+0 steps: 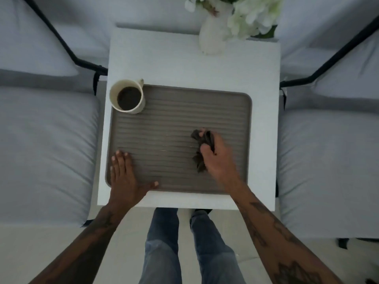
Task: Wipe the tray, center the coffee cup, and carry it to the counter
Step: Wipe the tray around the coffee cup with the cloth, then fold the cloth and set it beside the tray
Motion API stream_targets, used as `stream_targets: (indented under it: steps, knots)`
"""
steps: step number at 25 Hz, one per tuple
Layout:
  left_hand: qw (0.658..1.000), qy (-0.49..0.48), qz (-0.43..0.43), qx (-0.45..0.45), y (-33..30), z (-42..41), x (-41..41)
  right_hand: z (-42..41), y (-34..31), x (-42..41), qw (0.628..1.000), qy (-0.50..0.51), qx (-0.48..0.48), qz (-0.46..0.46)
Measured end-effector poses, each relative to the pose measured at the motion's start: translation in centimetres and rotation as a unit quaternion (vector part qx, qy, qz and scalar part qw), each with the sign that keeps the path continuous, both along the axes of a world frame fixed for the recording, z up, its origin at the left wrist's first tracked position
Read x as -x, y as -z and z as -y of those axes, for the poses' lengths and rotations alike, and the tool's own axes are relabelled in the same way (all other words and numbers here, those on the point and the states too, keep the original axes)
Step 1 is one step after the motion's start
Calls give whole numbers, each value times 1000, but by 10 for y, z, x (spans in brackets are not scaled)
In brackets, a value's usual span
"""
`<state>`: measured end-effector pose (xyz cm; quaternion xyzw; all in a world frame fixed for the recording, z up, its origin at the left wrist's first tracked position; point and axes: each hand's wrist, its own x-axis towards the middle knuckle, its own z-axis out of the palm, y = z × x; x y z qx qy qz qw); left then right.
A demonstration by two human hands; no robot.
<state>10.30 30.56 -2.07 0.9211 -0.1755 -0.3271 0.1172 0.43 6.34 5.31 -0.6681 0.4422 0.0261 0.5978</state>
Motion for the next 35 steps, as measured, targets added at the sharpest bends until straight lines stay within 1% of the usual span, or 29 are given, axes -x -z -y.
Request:
stream_targets:
  steps: [1, 2, 3, 4, 5, 6, 7, 8, 9, 10, 11, 12, 13, 15, 16, 17, 18, 19, 21, 22, 23, 25, 26, 29, 33, 34, 35]
  knots:
    - [1000, -20, 10, 19, -14, 13, 4, 12, -17, 5, 997, 33, -74, 10]
    - [997, -46, -5, 55, -31, 32, 10, 24, -33, 12, 986, 63, -149, 28]
    - [988, -87, -60, 110, -53, 54, 15, 36, -46, 21, 970, 88, -223, 50]
    - [964, -132, -151, 173, -77, 74, 20, 45, -58, 30, 946, 108, -295, 77]
    - [922, -165, -253, 240, -98, 94, 26, 53, -71, 40, 921, 119, -355, 107]
    - [871, -179, -351, 295, -118, 111, 32, 59, -82, 50, 897, 127, -399, 139]
    - [827, -176, -427, 321, -135, 124, 38, 63, -91, 59, 879, 133, -427, 168]
    - [796, -176, -475, 331, -151, 136, 45, 67, -97, 69, 864, 145, -443, 191]
    - [783, -186, -496, 326, -162, 144, 53, 70, -99, 77, 856, 159, -446, 209]
    - [784, -203, -491, 321, -170, 151, 60, 74, -100, 85, 851, 166, -445, 224]
    - [795, -220, -466, 319, -176, 157, 68, 79, -97, 93, 852, 164, -441, 228]
    - [805, -234, -439, 324, -178, 158, 75, 83, -95, 100, 861, 147, -434, 222]
    - [815, -239, -409, 332, -180, 160, 82, 86, -93, 107, 876, 130, -418, 202]
    - [841, -242, -348, 337, -186, 162, 98, 86, -83, 126, 907, 125, -379, 133]
    - [844, -253, -331, 337, -187, 161, 107, 82, -79, 136, 909, 133, -380, 109]
    - [838, -275, -329, 339, -188, 161, 117, 78, -76, 146, 899, 149, -397, 105]
    - [828, -297, -338, 336, -186, 160, 127, 73, -73, 155, 882, 176, -421, 118]
    - [819, -316, -350, 326, -184, 160, 137, 68, -69, 163, 860, 219, -440, 133]
    - [813, -340, -370, 293, -177, 160, 157, 63, -64, 175, 819, 315, -456, 148]
    - [817, -337, -374, 281, -171, 159, 164, 63, -61, 178, 805, 345, -460, 144]
    - [828, -316, -373, 276, -165, 157, 169, 64, -60, 179, 805, 347, -461, 137]
    - [850, -254, -378, 263, -153, 151, 170, 66, -61, 176, 833, 298, -450, 123]
    - [850, -236, -395, 258, -147, 149, 166, 68, -61, 174, 849, 268, -440, 116]
    - [827, -232, -426, 285, -138, 144, 139, 75, -71, 164, 883, 178, -424, 96]
    - [787, -181, -481, 341, -146, 162, 110, 79, -93, 147, 907, 74, -404, 94]
    - [777, -194, -484, 352, -147, 166, 106, 80, -99, 143, 922, 52, -373, 85]
    - [770, -221, -478, 362, -147, 168, 102, 82, -104, 141, 944, 29, -323, 67]
